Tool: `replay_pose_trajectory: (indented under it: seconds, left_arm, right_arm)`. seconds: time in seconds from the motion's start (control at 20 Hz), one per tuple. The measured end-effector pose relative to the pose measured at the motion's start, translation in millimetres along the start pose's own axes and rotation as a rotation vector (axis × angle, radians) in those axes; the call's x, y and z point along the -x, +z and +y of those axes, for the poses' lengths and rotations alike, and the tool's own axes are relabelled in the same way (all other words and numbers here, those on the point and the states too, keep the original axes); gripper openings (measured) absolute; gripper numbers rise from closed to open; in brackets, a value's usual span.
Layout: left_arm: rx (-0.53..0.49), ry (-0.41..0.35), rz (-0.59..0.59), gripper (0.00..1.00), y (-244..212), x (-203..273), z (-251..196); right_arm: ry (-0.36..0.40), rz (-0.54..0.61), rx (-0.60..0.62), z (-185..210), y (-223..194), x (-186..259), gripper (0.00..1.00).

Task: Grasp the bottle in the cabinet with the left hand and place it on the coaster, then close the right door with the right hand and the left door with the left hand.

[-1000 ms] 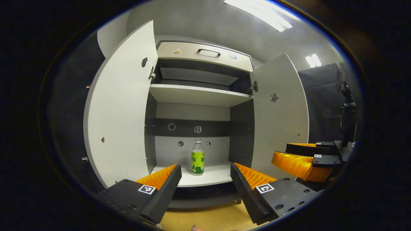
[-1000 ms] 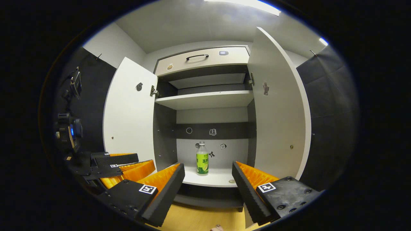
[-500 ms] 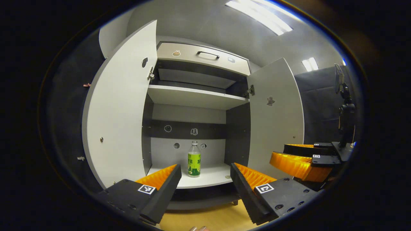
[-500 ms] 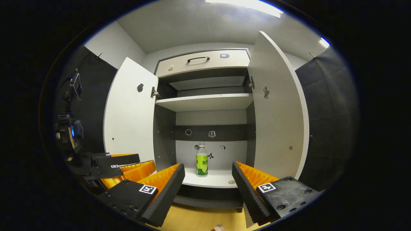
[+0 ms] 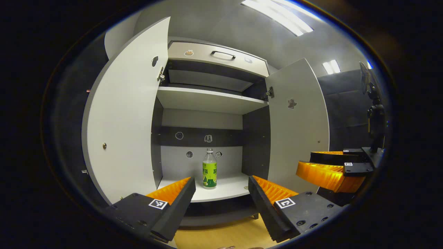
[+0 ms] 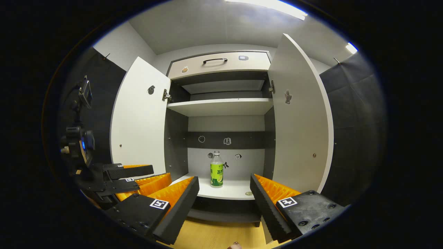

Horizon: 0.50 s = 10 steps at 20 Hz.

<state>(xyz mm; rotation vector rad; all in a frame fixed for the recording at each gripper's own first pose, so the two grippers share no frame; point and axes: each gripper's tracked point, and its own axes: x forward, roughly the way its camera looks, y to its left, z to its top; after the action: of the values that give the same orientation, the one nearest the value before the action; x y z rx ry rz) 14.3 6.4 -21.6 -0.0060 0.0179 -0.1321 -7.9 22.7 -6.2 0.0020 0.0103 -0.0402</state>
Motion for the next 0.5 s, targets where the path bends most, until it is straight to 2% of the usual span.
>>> replay_pose_trajectory:
  seconds: [0.25, 0.5]
  left_arm:
    - [-0.022, -0.039, -0.014, 0.97, -1.3, -19.5, 0.2]
    - [-0.017, -0.055, -0.01, 0.97, -6.2, -60.7, 0.1]
  right_arm:
    - [-0.042, 0.019, 0.006, -3.8, -10.1, 1.2, 0.98]
    - [-0.033, 0.033, 0.003, -9.5, -16.7, -8.4, 0.98]
